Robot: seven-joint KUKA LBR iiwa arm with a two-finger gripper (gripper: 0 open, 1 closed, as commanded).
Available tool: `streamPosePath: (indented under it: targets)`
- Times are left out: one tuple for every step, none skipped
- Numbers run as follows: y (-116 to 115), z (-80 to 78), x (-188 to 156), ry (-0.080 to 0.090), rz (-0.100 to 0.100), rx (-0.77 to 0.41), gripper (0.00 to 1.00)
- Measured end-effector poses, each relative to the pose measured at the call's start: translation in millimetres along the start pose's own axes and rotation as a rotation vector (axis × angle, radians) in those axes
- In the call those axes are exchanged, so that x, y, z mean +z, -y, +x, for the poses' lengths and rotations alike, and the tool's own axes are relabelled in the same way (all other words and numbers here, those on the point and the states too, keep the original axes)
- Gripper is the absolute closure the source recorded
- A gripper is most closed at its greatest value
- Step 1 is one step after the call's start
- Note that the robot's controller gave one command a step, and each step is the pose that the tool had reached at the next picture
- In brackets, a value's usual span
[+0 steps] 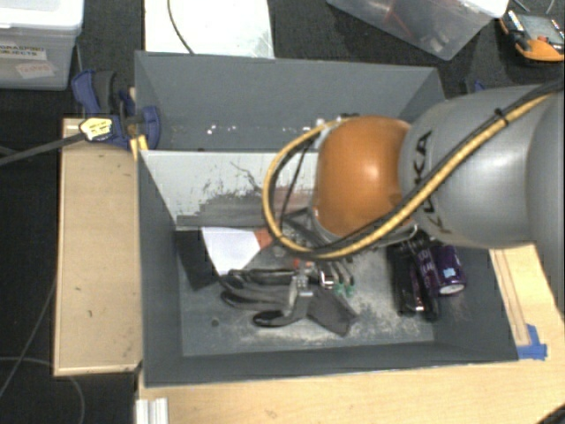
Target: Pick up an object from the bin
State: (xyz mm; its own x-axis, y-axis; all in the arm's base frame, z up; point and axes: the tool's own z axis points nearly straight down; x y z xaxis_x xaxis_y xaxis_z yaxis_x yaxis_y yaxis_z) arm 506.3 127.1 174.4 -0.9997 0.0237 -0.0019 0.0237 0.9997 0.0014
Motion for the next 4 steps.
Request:
streamPosePath:
  targets:
    - [0,0.0,0,0.000,0.000,0.001,0.00]
    - [16,2.8,17,0.000,-0.001,0.049,0.00]
    - [12,23.2,3,0.000,-0.001,0.060,0.00]
    - [33,19.9,39,-0.004,0.001,0.146,0.00]
